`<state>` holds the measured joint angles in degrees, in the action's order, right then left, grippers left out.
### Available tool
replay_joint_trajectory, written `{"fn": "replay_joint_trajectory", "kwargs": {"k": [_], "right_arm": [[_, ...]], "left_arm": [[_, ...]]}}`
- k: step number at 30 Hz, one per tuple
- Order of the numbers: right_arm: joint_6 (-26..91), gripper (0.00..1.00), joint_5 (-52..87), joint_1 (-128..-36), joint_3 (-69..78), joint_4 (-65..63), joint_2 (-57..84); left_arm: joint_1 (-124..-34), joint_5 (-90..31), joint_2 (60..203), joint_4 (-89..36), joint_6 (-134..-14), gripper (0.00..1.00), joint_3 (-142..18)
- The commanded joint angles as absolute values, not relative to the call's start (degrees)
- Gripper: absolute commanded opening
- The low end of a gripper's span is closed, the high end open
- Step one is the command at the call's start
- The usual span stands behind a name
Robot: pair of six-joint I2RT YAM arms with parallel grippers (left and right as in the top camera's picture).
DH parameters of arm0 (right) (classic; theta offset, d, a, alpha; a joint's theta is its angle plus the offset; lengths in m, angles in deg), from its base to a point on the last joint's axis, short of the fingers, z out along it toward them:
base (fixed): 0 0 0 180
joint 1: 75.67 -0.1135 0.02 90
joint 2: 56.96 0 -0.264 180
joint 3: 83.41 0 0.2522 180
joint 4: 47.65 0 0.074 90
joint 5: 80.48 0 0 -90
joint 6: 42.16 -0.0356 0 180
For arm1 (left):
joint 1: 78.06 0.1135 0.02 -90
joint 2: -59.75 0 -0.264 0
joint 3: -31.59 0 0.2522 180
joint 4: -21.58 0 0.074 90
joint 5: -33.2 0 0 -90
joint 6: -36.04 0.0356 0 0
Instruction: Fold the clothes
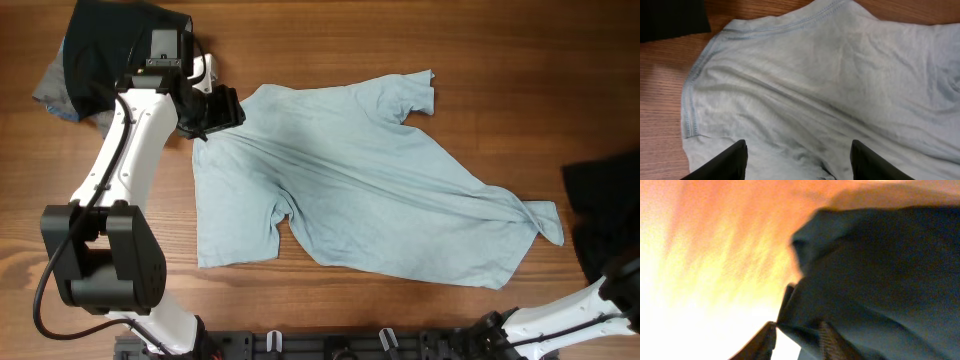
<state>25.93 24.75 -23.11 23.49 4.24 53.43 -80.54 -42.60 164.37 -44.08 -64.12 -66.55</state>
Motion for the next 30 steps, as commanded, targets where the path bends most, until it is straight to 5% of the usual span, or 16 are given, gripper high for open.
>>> {"fn": "replay_joint_trajectory", "kwargs": {"k": [1, 6, 11, 14, 16, 27, 30], "right_arm": [[28.38, 0.46, 37.95, -24.6, 24.74, 7.96, 50.1], [43.77, 0.48, 52.15, -31.59, 24.74, 17.33, 48.88], [49.1, 0.48, 48.18, -46.76, 24.34, 23.69, 48.95], [44.16, 0.49, 37.97, -58.34, 24.28, 25.29, 49.01], [42.54, 0.49, 37.07, -62.04, 24.28, 25.4, 49.01], [37.41, 0.49, 37.51, -69.4, 24.19, 29.7, 49.01], [41.69, 0.59, 37.53, -69.97, 23.64, 30.23, 49.01]], "left_arm": [[-80.59, -39.3, 163.43, -44.1, -63.18, 0.67, -66.61], [-81.5, -32.31, 163.23, -43.36, -57.28, 0.69, -66.61], [-85.31, -33.62, 163.25, -40.06, -55.57, 0.75, -66.61], [-88.37, -33.99, 164.02, -33.65, -50.37, 0.48, -66.61], [-89.9, -34.06, 165.07, -29.96, -49.67, 0.45, -66.61], [-93.85, -34.34, 180.13, -13.87, -49.76, 0.35, -66.61], [-93.79, -34.84, 182.55, -14.79, -49.69, 0.45, -66.61]]}}
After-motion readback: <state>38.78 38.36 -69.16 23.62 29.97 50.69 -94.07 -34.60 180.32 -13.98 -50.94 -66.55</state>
